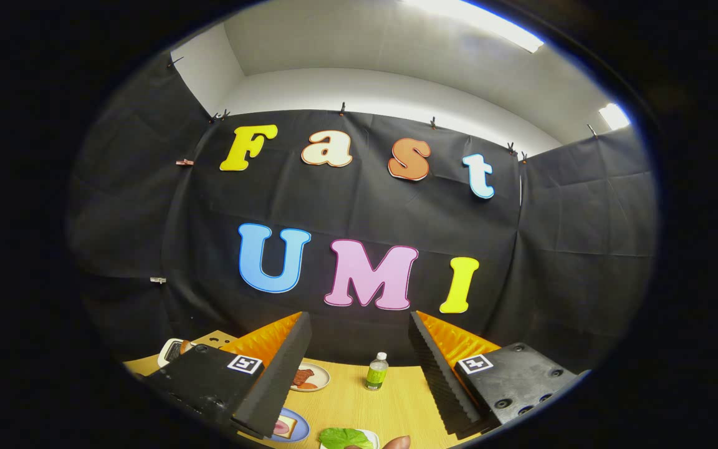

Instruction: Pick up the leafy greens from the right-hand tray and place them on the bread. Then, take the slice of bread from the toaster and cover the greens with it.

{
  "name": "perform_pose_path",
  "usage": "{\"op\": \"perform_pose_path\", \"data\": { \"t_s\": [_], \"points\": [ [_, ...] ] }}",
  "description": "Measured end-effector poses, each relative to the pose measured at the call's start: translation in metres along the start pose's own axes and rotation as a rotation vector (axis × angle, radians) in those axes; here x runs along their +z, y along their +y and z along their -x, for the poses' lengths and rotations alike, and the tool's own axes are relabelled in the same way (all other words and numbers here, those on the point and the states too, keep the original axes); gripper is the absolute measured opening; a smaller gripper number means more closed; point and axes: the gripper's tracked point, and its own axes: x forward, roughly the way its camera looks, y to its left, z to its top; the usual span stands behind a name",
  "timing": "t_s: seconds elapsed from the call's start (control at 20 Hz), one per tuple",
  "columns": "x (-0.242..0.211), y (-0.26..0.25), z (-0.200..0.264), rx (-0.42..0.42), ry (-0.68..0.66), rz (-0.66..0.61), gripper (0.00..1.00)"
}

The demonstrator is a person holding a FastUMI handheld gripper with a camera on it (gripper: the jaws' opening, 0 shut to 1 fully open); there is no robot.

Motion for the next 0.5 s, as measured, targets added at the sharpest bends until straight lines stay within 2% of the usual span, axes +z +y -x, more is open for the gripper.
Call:
{"op": "perform_pose_path", "data": {
  "t_s": [0.5],
  "points": [
    [-0.0069,0.0025,-0.002,0.025,0.011,0.006,0.97]
  ]
}}
